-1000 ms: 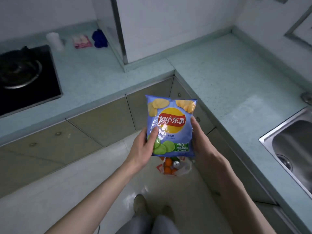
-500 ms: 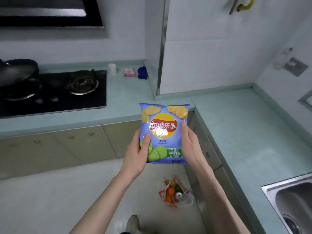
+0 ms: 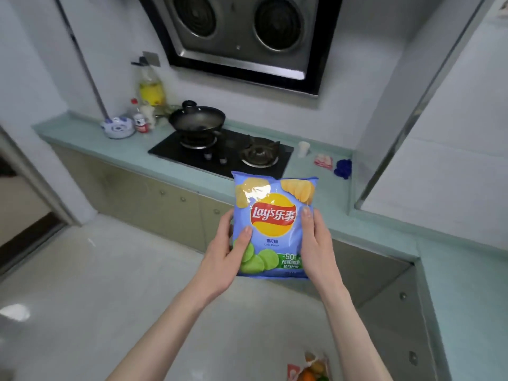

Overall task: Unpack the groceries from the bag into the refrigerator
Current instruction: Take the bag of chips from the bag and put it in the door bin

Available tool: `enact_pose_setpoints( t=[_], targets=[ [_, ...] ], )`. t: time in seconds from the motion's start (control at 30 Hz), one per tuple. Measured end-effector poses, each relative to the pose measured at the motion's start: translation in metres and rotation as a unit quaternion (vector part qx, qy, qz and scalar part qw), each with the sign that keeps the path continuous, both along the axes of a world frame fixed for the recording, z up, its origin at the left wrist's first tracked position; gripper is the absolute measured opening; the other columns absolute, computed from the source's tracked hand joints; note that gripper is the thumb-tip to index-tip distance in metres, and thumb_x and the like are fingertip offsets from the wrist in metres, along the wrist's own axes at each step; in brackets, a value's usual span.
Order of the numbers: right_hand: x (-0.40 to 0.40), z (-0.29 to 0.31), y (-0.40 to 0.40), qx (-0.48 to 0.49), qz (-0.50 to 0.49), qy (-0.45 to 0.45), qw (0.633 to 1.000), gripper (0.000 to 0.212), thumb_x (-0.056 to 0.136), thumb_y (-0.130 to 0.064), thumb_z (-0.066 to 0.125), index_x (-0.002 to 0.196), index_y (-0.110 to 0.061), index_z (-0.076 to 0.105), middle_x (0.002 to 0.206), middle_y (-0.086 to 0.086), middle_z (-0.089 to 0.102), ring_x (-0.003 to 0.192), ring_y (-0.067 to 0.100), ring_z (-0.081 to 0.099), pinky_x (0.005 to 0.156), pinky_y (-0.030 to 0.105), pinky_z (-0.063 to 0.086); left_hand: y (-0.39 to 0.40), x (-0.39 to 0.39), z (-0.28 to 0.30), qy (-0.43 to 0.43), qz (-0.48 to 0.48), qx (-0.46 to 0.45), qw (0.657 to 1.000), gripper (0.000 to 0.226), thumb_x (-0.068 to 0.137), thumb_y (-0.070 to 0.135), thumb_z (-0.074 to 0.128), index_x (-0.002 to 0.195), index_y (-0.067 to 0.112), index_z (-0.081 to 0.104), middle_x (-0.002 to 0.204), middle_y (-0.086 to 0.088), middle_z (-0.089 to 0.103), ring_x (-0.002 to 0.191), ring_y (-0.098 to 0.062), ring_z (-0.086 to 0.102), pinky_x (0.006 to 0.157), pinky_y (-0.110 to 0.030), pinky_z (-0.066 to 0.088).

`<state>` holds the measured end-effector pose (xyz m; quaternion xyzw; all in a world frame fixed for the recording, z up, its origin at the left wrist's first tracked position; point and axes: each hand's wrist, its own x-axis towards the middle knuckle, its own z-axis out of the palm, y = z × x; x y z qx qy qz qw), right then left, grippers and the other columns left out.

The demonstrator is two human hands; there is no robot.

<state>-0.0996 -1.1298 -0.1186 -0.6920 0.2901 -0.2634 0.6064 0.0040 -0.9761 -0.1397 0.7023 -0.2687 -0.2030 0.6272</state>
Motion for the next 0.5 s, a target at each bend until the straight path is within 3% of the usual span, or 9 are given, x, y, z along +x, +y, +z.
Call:
enact_pose_setpoints(
  t=[0.1, 0.2, 0.33, 0.43, 0.5],
  targets=[
    [0.032, 0.011, 0.029, -0.008, 0.049, -0.009, 0.999, 0.038, 0.109, -0.053, 0.037, 0.112, -0.027, 0.065, 0.107, -0.013, 0.074, 0.103, 0.003, 0.070, 0.089, 0.024, 0.054, 0.037, 0.022, 0.008, -0.004, 0.041, -0.017, 0.999, 0.047, 0.096, 0.058, 0.052, 0.140, 0.043, 0.045, 0.127, 0.029, 0.066, 0.117, -0.002, 0.067, 0.102, -0.037, 0.054],
    [0.067, 0.021, 0.064, -0.025, 0.093, -0.018, 0.995, 0.035, 0.109, -0.051, 0.036, 0.114, -0.030, 0.064, 0.109, -0.015, 0.074, 0.104, 0.003, 0.070, 0.092, 0.028, 0.053, 0.074, 0.040, 0.019, -0.012, 0.105, -0.042, 0.994, 0.041, 0.102, 0.056, 0.048, 0.137, 0.036, 0.051, 0.124, 0.026, 0.069, 0.117, 0.002, 0.065, 0.099, -0.027, 0.053],
    [0.114, 0.029, 0.120, -0.017, 0.158, -0.028, 0.987, 0.034, 0.110, -0.051, 0.036, 0.123, -0.034, 0.063, 0.118, -0.016, 0.073, 0.114, 0.004, 0.068, 0.104, 0.037, 0.052, 0.137, 0.067, 0.027, -0.026, 0.187, -0.050, 0.981, 0.027, 0.105, 0.052, 0.046, 0.125, 0.039, 0.058, 0.118, 0.020, 0.073, 0.113, -0.004, 0.069, 0.097, -0.037, 0.055],
    [0.149, 0.031, 0.165, -0.014, 0.214, -0.025, 0.977, 0.039, 0.107, -0.058, 0.035, 0.135, -0.043, 0.057, 0.128, -0.028, 0.067, 0.122, -0.008, 0.060, 0.109, 0.028, 0.045, 0.192, 0.088, 0.032, -0.045, 0.233, -0.032, 0.971, 0.029, 0.102, 0.055, 0.045, 0.125, 0.042, 0.058, 0.118, 0.021, 0.073, 0.111, -0.004, 0.069, 0.099, -0.044, 0.056],
    [0.171, 0.034, 0.200, -0.009, 0.247, -0.032, 0.968, 0.033, 0.108, -0.055, 0.034, 0.132, -0.049, 0.056, 0.125, -0.035, 0.064, 0.118, -0.019, 0.056, 0.104, 0.013, 0.043, 0.230, 0.102, 0.034, -0.057, 0.264, -0.020, 0.963, 0.036, 0.101, 0.059, 0.045, 0.128, 0.040, 0.057, 0.119, 0.021, 0.073, 0.111, -0.005, 0.069, 0.099, -0.047, 0.056]
  ],
)
